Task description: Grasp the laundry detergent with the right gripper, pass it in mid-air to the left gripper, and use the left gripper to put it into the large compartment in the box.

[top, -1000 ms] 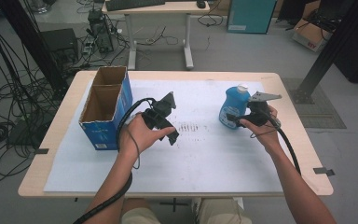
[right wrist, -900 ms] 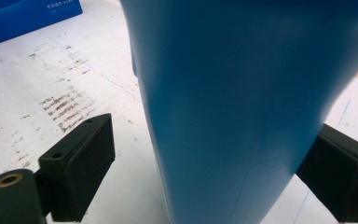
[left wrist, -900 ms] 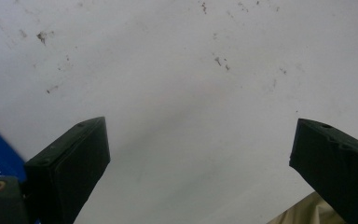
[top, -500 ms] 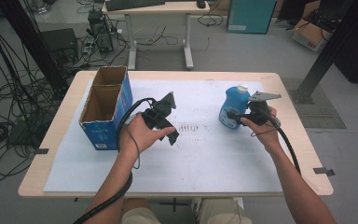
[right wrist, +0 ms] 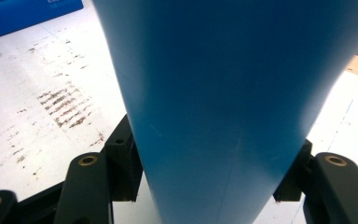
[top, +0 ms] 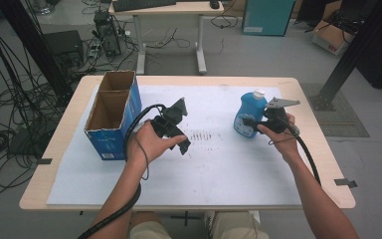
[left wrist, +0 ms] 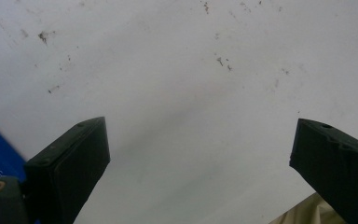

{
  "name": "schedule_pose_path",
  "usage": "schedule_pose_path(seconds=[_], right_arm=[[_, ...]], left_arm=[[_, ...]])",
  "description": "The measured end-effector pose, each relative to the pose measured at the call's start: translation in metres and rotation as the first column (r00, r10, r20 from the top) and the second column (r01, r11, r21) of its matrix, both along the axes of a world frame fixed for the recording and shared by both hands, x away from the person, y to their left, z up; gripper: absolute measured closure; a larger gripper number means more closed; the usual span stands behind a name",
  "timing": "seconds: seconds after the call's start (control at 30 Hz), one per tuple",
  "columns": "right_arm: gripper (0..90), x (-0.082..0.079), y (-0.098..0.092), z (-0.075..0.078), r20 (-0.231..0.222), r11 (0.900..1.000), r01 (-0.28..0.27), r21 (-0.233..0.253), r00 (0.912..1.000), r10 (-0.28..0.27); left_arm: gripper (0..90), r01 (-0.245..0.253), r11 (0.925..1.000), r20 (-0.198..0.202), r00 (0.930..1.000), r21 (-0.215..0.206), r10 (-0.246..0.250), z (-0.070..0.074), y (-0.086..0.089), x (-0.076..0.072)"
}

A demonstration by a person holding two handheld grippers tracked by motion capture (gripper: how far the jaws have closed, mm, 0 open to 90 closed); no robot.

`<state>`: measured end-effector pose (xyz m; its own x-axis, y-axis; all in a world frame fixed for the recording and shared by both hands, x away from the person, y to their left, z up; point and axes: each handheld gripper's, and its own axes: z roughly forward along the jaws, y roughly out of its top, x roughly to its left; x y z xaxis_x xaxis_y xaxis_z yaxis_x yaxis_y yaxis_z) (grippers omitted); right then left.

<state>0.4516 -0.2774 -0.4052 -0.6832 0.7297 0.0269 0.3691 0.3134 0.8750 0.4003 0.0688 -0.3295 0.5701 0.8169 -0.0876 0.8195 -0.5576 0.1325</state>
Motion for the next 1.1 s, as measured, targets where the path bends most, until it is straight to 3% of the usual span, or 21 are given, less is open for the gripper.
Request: schedule_pose_path(seconds=[1.1], right_arm=[[41.5,0.0007,-0.0002,0.0009,0.0,1.0,-0.01,-0.01,1.0,0.01]], left_arm=[[5.0,0.003,1.0,0.004,1.0,-0.002,-0.003,0.0014,-0.0014,0.0007]])
